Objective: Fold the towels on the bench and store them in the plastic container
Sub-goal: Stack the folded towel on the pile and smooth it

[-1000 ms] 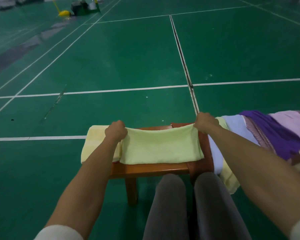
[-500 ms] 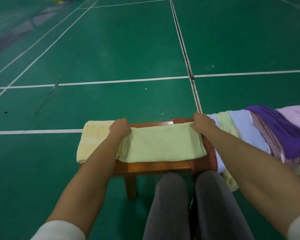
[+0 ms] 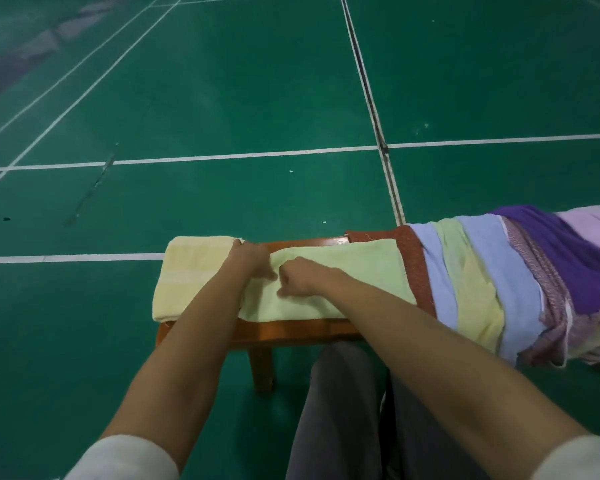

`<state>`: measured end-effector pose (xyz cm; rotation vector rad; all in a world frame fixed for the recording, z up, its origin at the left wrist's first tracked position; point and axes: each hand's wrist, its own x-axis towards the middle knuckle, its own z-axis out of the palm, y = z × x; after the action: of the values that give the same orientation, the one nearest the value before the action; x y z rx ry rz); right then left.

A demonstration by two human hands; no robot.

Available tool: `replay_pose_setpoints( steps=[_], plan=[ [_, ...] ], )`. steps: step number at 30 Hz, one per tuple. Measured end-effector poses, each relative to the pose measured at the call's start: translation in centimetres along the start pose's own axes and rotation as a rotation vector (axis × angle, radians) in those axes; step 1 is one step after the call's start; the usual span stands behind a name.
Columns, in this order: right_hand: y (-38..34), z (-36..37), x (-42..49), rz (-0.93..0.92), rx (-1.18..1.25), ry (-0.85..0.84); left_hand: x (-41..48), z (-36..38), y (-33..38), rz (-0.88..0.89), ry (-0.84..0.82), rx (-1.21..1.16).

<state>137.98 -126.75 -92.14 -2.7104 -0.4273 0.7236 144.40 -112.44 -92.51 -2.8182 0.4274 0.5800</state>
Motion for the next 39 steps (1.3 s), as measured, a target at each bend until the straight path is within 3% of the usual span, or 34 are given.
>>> replay_pose_setpoints(
  steps=[5,9,16,24,31,36,39],
  plan=[
    [-4.0,3.0,-0.1,-0.04,0.034,-0.111,-0.6,-1.5,-1.0,-0.082,-0.089,-0.463],
    [-6.2,4.0,-1.1,0.007,-0.008,0.042,-1.5,-2.6,-1.6,-0.152,-0.175,-0.709],
    [-8.3,6.3,-1.7,0.031,-0.189,0.246,-3.6,-3.4,-2.5,-0.255,-0.238,-0.788],
    [-8.1,5.3,-3.2,0.078,0.1,0.324,-5.6,-5.1,-1.2,-0.279,-0.274,-1.062],
    [-6.8,3.5,-3.7,0.297,0.525,0.4,-6.6,-6.3,0.7,-0.278,-0.208,-1.237],
    [-5.0,0.9,-4.9,0.327,0.6,0.282,-6.6,-6.8,1.9,-0.312,-0.05,-1.202],
    [-4.0,-0.4,-6.2,0.294,0.491,0.327,-6.8,-7.5,3.2,-0.334,0.089,-1.167]
  ],
)
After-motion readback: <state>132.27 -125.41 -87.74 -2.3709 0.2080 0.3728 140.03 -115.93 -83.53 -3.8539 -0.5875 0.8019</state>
